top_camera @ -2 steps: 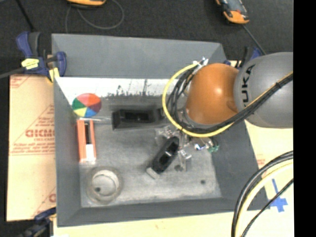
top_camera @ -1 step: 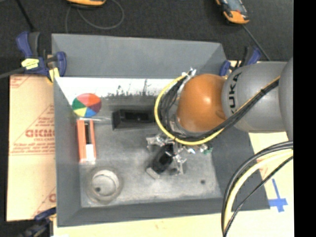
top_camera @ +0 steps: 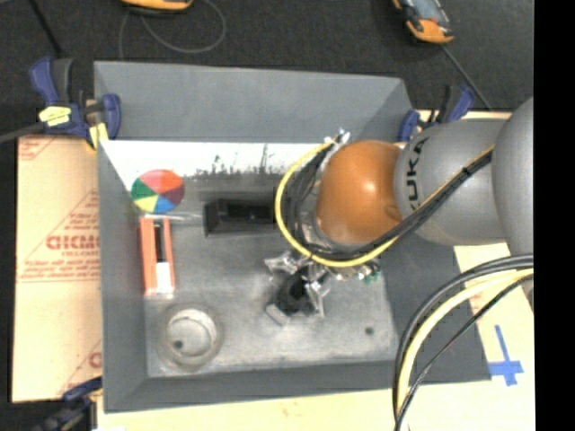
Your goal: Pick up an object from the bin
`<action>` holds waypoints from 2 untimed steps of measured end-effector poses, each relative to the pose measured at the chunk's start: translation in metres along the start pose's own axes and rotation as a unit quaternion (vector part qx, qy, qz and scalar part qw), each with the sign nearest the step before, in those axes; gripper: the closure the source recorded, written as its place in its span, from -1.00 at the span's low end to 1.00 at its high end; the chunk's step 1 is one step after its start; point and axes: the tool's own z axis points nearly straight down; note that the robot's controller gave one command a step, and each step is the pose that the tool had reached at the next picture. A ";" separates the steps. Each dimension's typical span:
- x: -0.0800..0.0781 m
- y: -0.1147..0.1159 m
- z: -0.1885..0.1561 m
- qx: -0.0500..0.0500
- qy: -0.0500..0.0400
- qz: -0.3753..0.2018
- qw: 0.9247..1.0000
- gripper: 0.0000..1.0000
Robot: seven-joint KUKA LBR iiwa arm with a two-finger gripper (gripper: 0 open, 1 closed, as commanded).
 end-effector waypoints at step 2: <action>0.001 0.001 -0.005 0.000 0.000 -0.001 1.000 1.00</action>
Offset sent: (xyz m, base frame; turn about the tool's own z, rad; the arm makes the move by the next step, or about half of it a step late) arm 0.0000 -0.0001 0.0962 0.0000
